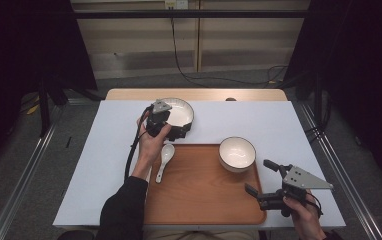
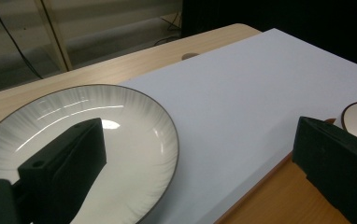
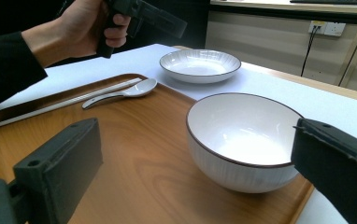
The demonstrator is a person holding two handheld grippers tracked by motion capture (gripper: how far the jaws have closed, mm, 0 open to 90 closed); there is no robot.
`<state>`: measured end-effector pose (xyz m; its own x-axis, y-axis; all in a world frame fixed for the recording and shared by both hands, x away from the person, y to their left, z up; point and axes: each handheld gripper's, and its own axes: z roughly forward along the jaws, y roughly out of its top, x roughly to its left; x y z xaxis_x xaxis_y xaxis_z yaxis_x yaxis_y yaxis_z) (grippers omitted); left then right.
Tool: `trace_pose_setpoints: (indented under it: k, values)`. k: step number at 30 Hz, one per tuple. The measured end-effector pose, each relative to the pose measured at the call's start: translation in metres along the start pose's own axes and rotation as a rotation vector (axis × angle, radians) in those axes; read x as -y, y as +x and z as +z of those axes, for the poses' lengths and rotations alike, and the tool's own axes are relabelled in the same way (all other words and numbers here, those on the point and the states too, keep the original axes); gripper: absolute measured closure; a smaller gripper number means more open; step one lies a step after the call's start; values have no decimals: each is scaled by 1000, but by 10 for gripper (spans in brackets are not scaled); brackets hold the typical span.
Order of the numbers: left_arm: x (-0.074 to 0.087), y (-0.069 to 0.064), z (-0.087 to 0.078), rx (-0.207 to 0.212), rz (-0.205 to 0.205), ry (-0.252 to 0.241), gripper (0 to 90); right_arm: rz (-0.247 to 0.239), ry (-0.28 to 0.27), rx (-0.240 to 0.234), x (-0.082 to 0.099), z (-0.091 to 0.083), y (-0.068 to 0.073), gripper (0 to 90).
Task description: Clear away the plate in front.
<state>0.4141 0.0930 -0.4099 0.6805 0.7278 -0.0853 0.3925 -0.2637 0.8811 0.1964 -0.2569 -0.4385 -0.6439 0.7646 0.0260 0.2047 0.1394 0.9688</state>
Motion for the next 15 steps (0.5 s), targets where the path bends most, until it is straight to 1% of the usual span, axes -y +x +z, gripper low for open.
trace_pose_setpoints:
  k: [1,3,5,6,7,8,10,11,13,15]
  values:
    - [0,2,-1,-1,-4,-2,30,-1,1,-6,0,0,0,19]
    - [0,9,-4,-18,-11,-2,39,-1,4,-4,0,-1,0,19]
    - [0,16,-6,-51,-18,0,44,2,2,-2,0,-1,1,19]
    - [0,20,-7,-61,-8,9,45,2,1,-2,0,-1,1,19]
    - [0,23,-8,-77,-26,2,45,3,-1,-4,0,-1,1,19]
    - [0,27,-9,-86,-35,-2,45,1,-1,-2,0,0,1,19]
    - [-1,35,-11,-115,-30,6,52,-5,0,-7,0,0,2,19]
    - [-1,37,-11,-130,-33,-2,65,-6,1,-5,0,0,1,19]
    - [-2,44,-12,-136,-35,-4,67,-4,3,-7,0,-1,1,19]
    - [-3,53,-10,-167,-56,-1,69,-2,-3,-9,1,-1,0,19]
